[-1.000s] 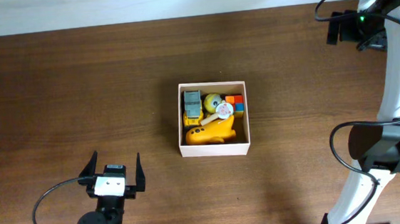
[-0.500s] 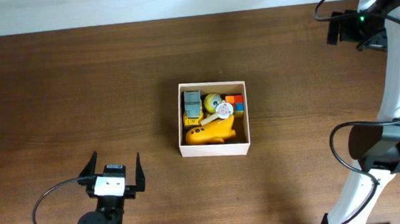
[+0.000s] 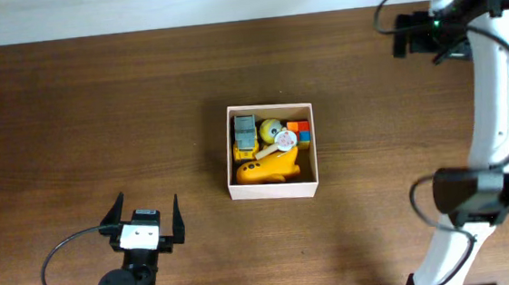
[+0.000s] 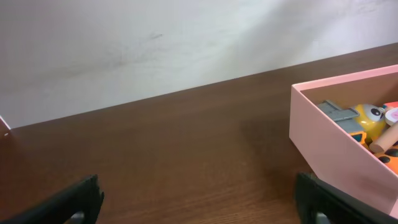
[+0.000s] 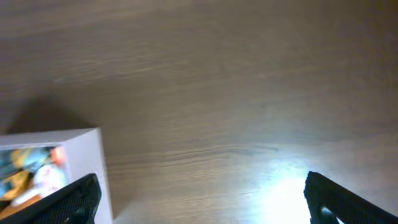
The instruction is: Pack container
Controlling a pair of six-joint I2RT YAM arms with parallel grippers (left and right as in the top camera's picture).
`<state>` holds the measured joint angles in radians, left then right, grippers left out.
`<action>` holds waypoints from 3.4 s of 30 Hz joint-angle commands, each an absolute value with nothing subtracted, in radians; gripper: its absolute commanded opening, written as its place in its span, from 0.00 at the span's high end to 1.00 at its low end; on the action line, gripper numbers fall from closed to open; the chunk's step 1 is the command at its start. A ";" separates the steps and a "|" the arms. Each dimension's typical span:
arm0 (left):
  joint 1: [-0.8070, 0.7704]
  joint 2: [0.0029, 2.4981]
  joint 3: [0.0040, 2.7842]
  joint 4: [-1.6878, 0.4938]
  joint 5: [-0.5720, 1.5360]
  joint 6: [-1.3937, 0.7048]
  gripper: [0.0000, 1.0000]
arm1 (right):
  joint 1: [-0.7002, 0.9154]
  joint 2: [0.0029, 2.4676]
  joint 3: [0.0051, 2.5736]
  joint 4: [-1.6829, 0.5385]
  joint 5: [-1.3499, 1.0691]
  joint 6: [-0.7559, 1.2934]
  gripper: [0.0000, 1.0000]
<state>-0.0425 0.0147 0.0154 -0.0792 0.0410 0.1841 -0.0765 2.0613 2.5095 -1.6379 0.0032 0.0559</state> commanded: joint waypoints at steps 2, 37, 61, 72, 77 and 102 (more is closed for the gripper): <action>-0.038 0.005 0.009 -0.081 0.030 0.199 0.01 | -0.004 1.802 2.429 -1.630 0.020 0.056 0.01; -0.038 0.005 0.009 -0.081 0.030 0.199 0.01 | 0.098 0.155 0.177 -0.056 -0.152 0.056 0.01; -0.038 0.005 0.009 -0.081 0.030 0.199 0.01 | 0.098 0.003 0.006 -0.067 -0.120 -0.049 0.01; -0.038 0.005 0.009 -0.081 0.030 0.199 0.01 | 0.098 0.003 0.006 -0.066 -0.120 -0.049 0.01; -0.038 0.005 0.009 -0.081 0.030 0.199 0.01 | 0.098 0.003 0.006 -0.066 -0.120 -0.049 0.01; -0.038 0.005 0.009 -0.081 0.030 0.199 0.01 | 0.098 0.003 0.006 -0.066 -0.120 -0.049 0.01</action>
